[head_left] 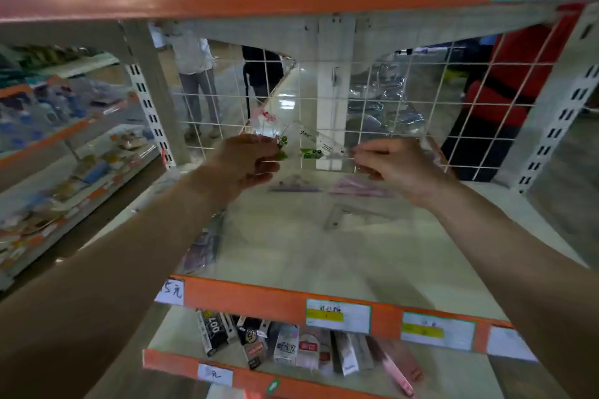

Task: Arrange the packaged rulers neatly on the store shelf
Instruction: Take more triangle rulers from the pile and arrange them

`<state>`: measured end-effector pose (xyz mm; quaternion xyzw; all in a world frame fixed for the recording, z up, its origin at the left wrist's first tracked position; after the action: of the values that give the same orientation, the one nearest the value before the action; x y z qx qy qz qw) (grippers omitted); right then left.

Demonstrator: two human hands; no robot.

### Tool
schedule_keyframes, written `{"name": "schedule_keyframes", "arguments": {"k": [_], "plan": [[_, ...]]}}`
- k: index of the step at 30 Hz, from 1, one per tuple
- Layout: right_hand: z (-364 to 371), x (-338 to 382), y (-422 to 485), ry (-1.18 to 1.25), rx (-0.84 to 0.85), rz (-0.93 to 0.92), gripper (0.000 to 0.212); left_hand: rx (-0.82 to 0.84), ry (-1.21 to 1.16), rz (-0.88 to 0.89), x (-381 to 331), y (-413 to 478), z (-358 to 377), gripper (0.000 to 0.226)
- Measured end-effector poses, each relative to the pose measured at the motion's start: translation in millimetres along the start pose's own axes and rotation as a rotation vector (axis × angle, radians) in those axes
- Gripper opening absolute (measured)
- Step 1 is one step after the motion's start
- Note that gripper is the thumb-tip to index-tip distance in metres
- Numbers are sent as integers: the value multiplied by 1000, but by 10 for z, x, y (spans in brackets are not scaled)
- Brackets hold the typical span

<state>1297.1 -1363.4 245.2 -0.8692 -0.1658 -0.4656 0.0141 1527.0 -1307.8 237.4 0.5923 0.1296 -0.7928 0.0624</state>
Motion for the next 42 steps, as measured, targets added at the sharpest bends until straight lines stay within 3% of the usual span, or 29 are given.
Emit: {"name": "schedule_keyframes", "arguments": {"k": [3, 12, 19, 25, 31, 42], "plan": [[-207, -71, -128, -272, -86, -113, 25, -8, -24, -61, 177, 5, 220, 11], [-511, -382, -434, -715, -187, -268, 16, 69, -127, -197, 638, -77, 721, 14], [-524, -533, -540, -776, -132, -310, 18, 53, -54, -254, 784, -139, 700, 8], [-327, -794, -659, -775, 145, -214, 25, -65, -48, -263, 788, -139, 367, 8], [-56, -892, -692, -814, 276, -178, 23, -65, -5, -253, 783, -162, 318, 10], [0, -828, -542, -870, 292, -99, 20, -69, 17, -252, 769, -140, 234, 5]]}}
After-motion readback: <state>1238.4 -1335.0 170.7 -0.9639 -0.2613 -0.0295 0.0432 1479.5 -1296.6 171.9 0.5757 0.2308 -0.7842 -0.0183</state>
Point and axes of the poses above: each hand's wrist, its own y-axis towards the middle knuckle, its own z-axis out of the palm, x = y × z, the point moved 6 cm from there along y, towards the middle knuckle, and after that the axes turned 15 degrees about -y, right-handed, at the moved point
